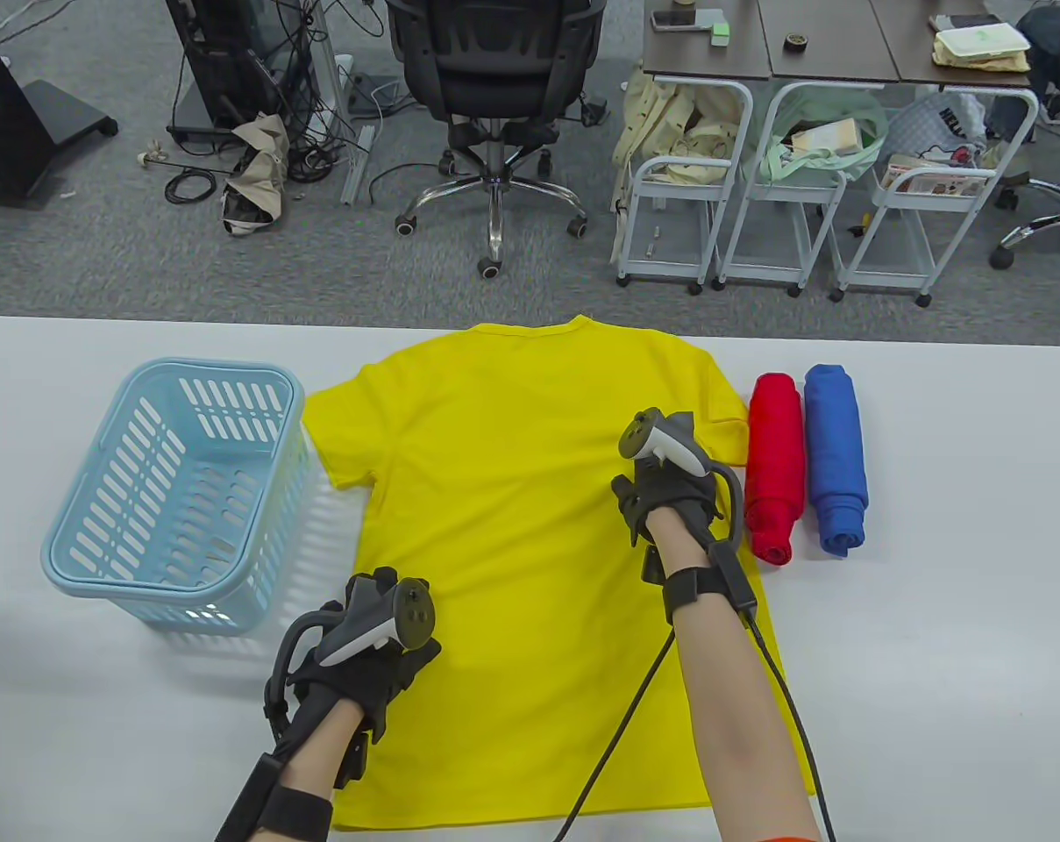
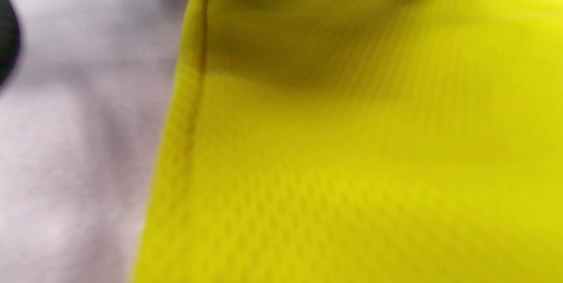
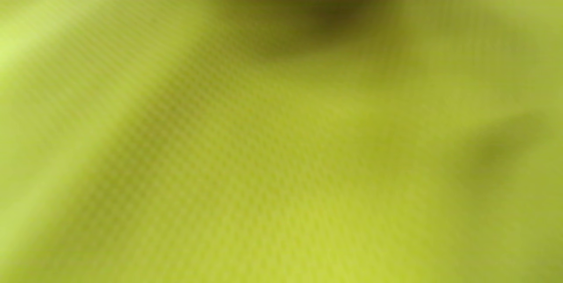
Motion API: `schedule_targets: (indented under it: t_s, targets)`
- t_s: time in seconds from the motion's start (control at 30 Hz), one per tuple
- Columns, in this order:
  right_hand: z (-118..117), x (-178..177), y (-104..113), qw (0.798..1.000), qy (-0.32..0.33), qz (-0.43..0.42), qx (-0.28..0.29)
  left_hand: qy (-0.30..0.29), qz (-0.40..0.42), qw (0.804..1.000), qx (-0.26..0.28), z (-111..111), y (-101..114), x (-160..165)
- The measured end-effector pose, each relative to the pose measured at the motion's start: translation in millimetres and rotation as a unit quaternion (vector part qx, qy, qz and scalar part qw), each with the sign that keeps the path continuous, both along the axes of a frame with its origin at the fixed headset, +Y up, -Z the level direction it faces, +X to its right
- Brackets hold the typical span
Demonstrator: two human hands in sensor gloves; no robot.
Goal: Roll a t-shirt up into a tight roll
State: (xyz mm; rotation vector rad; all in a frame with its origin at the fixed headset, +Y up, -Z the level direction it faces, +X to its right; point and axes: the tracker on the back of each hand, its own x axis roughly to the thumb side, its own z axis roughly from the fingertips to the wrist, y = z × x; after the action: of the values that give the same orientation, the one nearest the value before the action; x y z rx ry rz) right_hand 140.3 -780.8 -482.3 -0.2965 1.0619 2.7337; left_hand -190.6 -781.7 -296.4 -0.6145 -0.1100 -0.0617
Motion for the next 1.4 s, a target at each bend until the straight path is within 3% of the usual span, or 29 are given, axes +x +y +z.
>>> schedule_targets:
  t_s: [0.1, 0.17, 0.27, 0.43, 0.53, 0.7, 1.03, 1.23, 1.4]
  targets:
    - [12.4, -12.8, 14.8, 0.998, 0.041, -0.014, 0.038, -0.001, 0.005, 1.000, 0.008, -0.5, 2.7, -1.1]
    - [32.7, -33.7, 28.7, 0.993, 0.100, 0.000, 0.065, 0.002, 0.008, 1.000, 0.021, 0.1, 7.1, -4.4]
    - [65.8, -64.6, 35.9, 0.983, 0.174, -0.007, 0.057, 0.008, 0.029, 0.999, 0.022, 0.4, 10.2, -10.1]
    - [122.5, -110.7, 25.9, 0.963, 0.267, -0.009, 0.035, 0.026, 0.043, 0.999, 0.009, -1.0, 7.0, -19.6]
    - [142.1, -120.3, 15.1, 0.958, 0.285, 0.013, 0.021, 0.031, 0.043, 0.999, 0.008, -2.2, 6.5, -23.8]
    - [145.1, -105.8, -1.1, 0.964, 0.267, 0.014, 0.000, 0.038, 0.040, 0.998, 0.001, -4.7, 2.1, -28.0]
    - [126.3, -78.2, 5.2, 0.974, 0.227, 0.005, -0.005, 0.042, 0.068, 0.997, 0.008, -15.1, 20.8, -31.1]
    - [153.4, -105.7, 31.3, 0.957, 0.287, -0.013, 0.041, 0.065, 0.066, 0.995, 0.022, -47.5, 44.4, -36.7]
    - [184.3, -137.1, 31.9, 0.935, 0.351, -0.019, 0.040, 0.079, 0.065, 0.995, -0.001, -81.7, 49.2, -32.5]
